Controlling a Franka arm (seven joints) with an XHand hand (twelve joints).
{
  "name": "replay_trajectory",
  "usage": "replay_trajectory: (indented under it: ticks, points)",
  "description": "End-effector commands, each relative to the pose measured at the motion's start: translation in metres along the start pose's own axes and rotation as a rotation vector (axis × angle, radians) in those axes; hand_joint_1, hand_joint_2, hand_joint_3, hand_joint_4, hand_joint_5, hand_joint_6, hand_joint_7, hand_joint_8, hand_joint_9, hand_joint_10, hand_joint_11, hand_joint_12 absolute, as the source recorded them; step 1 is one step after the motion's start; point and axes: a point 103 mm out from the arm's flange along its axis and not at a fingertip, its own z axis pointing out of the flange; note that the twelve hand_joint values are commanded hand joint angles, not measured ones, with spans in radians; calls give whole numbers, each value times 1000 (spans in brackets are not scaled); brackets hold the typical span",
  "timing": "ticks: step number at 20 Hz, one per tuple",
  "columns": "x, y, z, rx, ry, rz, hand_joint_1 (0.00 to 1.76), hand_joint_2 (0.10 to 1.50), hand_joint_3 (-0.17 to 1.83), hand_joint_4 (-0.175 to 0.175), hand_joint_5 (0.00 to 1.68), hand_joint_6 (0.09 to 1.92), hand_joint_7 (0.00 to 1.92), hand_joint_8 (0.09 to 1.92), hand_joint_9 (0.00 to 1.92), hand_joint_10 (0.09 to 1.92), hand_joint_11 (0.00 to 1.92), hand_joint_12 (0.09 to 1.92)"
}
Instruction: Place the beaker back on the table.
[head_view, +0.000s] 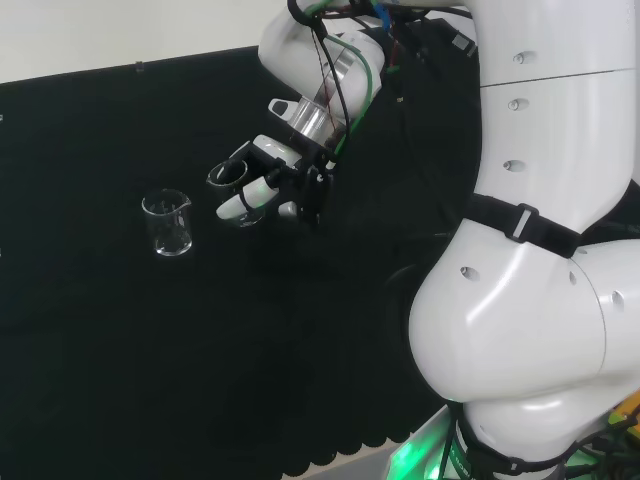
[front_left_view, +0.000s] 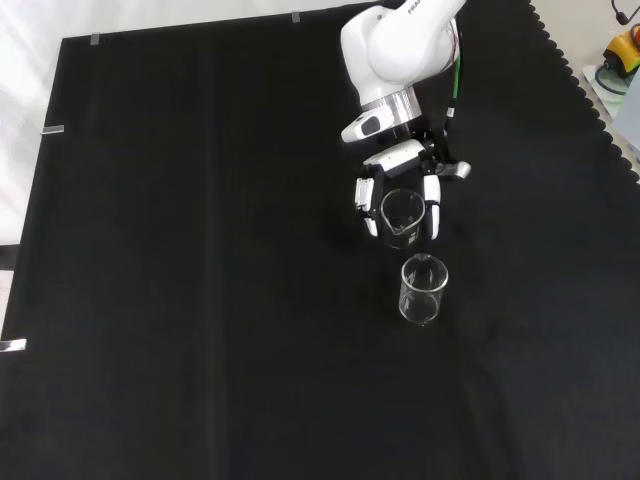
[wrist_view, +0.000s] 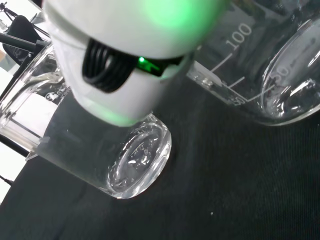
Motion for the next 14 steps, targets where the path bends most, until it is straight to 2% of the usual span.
replay_trajectory:
  ticks: [1, 2, 5, 14]
  points:
    - [1, 2, 5, -13, 9, -11, 1421, 962, -28, -175, 1330, 382, 1426, 329, 1354, 316, 1023, 847]
    - [1, 2, 6, -13, 8, -13, 1421, 962, -28, -175, 1330, 382, 1426, 330, 1354, 316, 1023, 847]
    - [0, 2, 9, -9, 18, -16, 1425, 1007, -149, -175, 1277, 499, 1560, 87, 1429, 197, 1027, 851]
    - [-9, 0, 6, -46, 34, -6, 1426, 1017, -175, -174, 1267, 528, 1592, 87, 1449, 168, 1026, 851]
